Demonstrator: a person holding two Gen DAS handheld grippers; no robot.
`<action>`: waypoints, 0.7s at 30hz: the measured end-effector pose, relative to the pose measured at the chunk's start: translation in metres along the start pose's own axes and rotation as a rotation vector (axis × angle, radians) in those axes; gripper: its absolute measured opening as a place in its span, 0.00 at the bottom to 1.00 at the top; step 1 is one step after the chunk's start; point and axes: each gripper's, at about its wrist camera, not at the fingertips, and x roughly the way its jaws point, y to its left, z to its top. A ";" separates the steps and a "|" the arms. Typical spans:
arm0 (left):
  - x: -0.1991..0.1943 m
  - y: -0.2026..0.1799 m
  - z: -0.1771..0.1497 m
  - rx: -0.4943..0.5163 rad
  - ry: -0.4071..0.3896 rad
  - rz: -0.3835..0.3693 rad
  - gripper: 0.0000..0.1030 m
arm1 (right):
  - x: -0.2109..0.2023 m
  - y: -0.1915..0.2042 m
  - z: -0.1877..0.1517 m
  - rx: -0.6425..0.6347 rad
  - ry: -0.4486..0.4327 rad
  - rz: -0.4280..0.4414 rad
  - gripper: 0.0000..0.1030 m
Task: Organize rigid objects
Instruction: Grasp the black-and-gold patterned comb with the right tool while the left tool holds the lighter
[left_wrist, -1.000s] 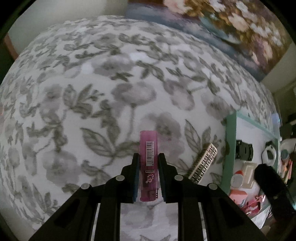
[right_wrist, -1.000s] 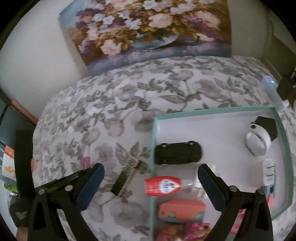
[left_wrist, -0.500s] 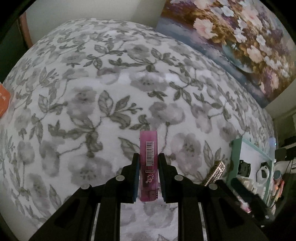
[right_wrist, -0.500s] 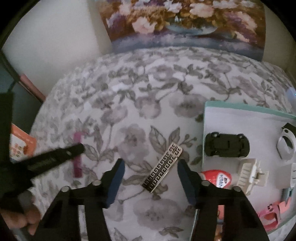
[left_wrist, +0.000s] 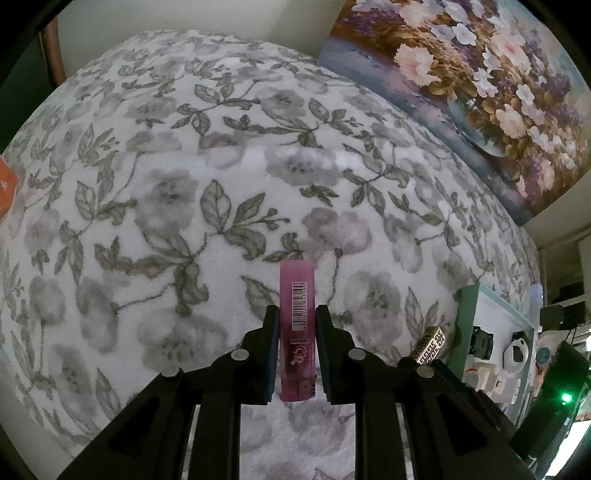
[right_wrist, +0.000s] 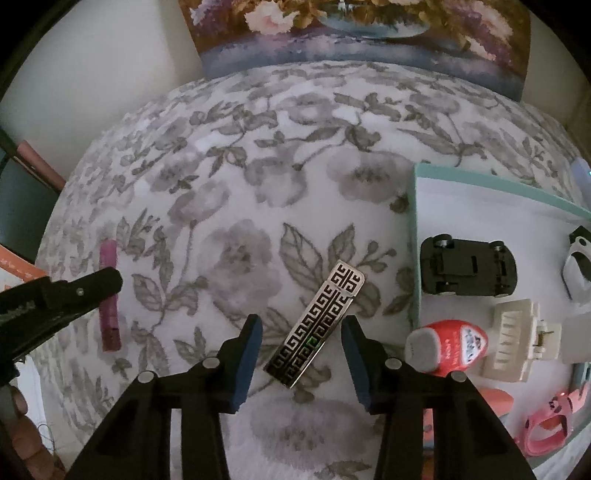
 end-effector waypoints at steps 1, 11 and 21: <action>0.000 0.001 0.000 -0.001 0.001 -0.001 0.19 | 0.002 0.001 0.000 -0.002 0.001 -0.006 0.43; 0.004 0.003 0.001 -0.009 0.009 0.002 0.19 | 0.014 0.020 0.000 -0.060 0.010 -0.014 0.33; 0.002 0.002 0.000 -0.004 -0.002 0.019 0.19 | 0.017 0.028 -0.003 -0.114 -0.006 -0.059 0.34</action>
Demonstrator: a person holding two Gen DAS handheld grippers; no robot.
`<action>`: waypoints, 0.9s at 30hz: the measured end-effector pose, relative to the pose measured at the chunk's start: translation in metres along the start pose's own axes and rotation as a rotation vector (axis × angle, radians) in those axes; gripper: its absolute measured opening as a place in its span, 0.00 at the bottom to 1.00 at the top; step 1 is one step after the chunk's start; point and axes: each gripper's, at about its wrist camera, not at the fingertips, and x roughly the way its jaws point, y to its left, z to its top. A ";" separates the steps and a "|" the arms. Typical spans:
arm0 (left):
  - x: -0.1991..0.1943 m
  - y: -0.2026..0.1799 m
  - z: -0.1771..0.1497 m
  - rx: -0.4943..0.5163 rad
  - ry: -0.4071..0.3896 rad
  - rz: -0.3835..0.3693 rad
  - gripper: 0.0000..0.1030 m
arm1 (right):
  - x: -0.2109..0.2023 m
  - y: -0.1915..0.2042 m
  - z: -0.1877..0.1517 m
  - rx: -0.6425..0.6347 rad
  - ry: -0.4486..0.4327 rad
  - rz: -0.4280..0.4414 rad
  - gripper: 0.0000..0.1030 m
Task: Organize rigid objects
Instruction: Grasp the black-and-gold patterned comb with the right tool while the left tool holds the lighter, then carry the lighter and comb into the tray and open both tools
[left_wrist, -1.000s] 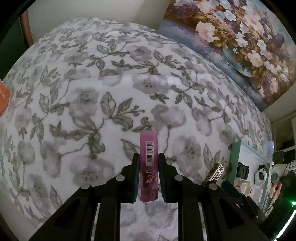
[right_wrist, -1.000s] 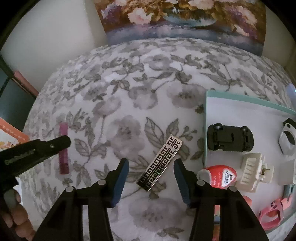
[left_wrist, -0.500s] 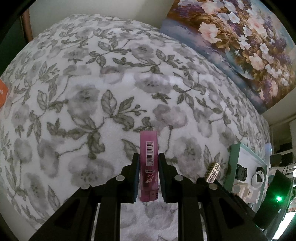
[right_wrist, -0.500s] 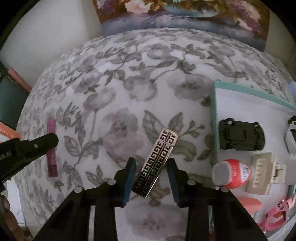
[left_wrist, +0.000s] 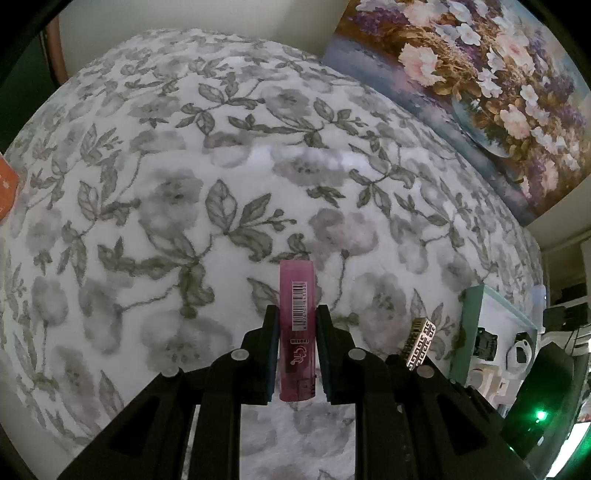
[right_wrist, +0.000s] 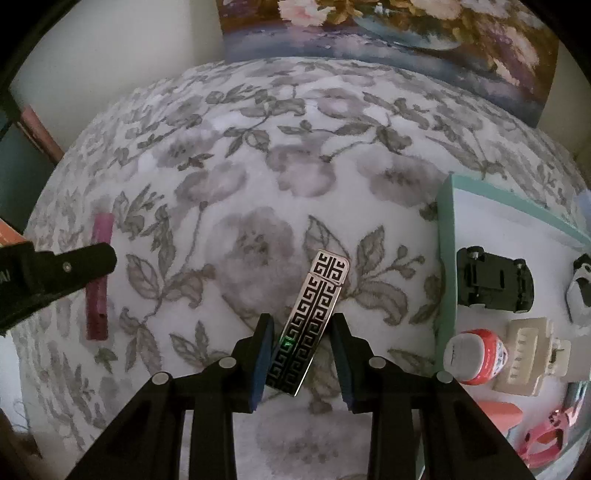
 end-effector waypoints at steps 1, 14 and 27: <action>0.000 0.000 0.000 0.002 -0.001 0.002 0.19 | 0.000 0.001 0.000 -0.012 -0.004 -0.010 0.34; -0.013 -0.009 0.001 0.026 -0.028 0.003 0.19 | -0.003 -0.005 -0.005 0.005 -0.001 0.000 0.28; -0.033 -0.035 -0.006 0.064 -0.084 0.000 0.19 | -0.040 -0.038 -0.011 0.102 -0.051 0.092 0.21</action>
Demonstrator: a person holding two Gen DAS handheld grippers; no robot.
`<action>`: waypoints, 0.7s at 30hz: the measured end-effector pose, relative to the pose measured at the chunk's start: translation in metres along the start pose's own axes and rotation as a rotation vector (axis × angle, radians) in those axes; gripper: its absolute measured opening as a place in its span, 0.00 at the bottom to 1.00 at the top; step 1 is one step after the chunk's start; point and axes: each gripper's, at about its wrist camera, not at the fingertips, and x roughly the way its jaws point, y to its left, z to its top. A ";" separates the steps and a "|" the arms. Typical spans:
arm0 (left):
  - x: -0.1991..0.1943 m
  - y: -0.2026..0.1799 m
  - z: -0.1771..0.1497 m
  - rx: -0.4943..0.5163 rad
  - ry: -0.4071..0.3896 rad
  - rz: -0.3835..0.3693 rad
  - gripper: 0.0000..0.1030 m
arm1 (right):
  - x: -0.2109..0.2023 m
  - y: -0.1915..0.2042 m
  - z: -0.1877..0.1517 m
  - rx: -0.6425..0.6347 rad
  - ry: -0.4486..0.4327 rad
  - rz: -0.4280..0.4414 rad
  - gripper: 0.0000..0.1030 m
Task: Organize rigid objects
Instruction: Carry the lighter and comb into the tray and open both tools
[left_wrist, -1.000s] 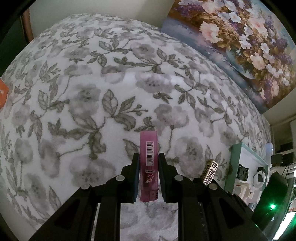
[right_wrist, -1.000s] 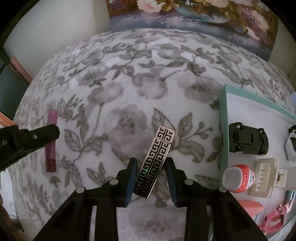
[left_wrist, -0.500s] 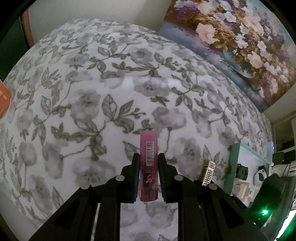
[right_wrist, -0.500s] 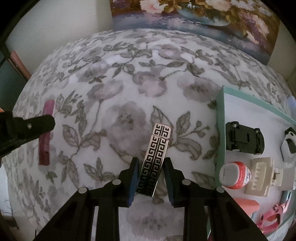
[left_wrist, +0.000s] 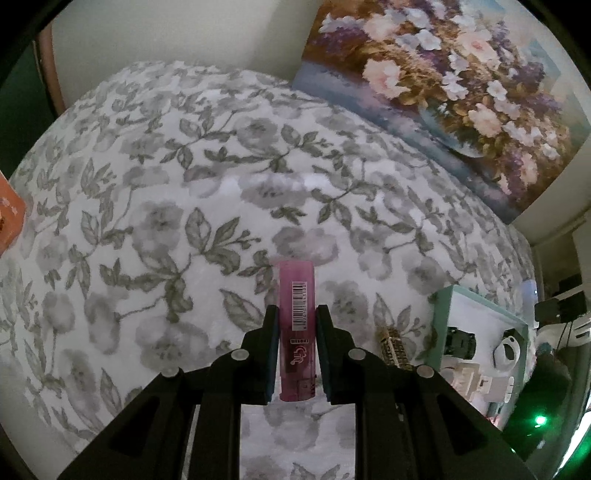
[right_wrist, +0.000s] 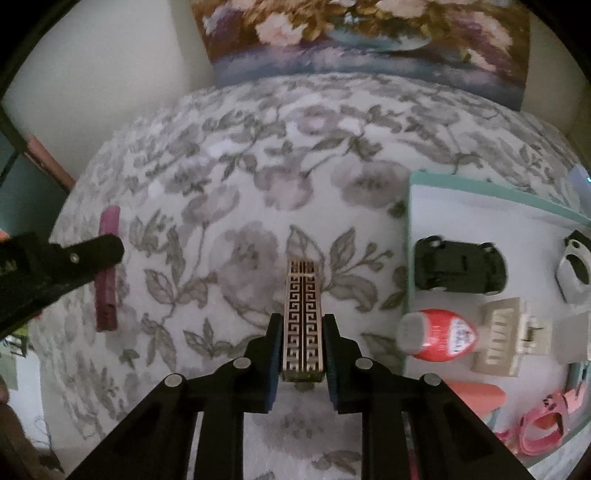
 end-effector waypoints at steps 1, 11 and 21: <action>-0.003 -0.002 0.000 0.004 -0.008 0.000 0.19 | -0.005 -0.002 0.001 0.011 -0.008 0.005 0.21; -0.030 -0.031 -0.006 0.059 -0.070 -0.024 0.19 | -0.061 -0.036 0.009 0.104 -0.124 0.054 0.21; -0.046 -0.074 -0.024 0.155 -0.097 -0.060 0.19 | -0.099 -0.102 0.004 0.191 -0.176 -0.002 0.21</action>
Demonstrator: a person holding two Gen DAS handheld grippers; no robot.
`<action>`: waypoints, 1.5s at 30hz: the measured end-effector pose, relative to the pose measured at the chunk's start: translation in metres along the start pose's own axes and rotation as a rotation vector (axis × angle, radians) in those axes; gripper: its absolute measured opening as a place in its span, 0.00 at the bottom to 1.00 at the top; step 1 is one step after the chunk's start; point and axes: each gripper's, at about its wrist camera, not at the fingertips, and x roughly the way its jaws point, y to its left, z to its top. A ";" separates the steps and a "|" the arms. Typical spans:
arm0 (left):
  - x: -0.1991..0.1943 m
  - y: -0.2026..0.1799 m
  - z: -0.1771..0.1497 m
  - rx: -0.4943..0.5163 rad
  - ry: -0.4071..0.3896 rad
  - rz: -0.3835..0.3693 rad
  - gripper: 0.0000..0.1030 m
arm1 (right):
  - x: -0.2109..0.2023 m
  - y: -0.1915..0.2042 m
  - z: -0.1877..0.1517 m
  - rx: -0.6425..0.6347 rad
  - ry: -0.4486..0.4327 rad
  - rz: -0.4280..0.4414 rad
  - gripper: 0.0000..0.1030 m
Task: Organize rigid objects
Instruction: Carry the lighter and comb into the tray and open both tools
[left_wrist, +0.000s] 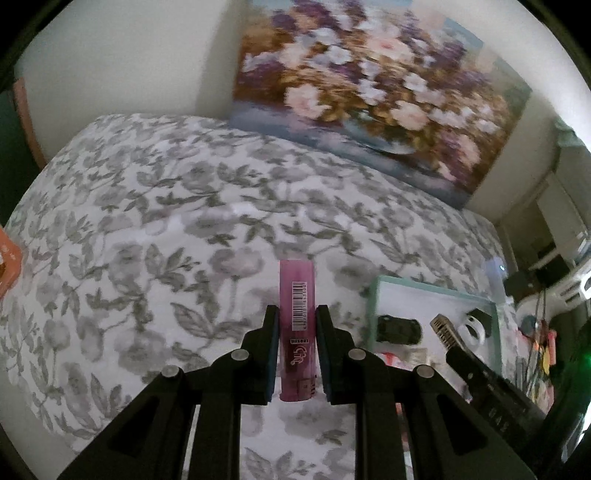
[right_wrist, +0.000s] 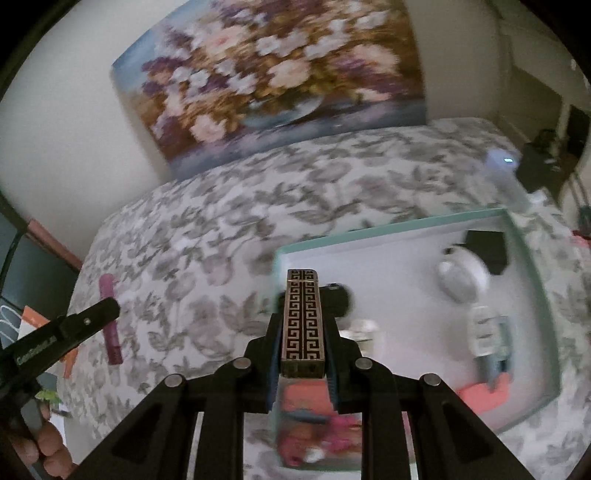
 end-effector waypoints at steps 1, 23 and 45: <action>0.001 -0.007 -0.002 0.012 0.005 -0.010 0.19 | -0.003 -0.009 0.001 0.007 -0.002 -0.012 0.21; 0.032 -0.128 -0.050 0.263 0.138 -0.112 0.19 | -0.038 -0.091 -0.006 0.143 -0.027 -0.057 0.22; 0.067 -0.140 -0.063 0.286 0.232 -0.109 0.20 | -0.005 -0.098 -0.017 0.154 0.084 -0.055 0.22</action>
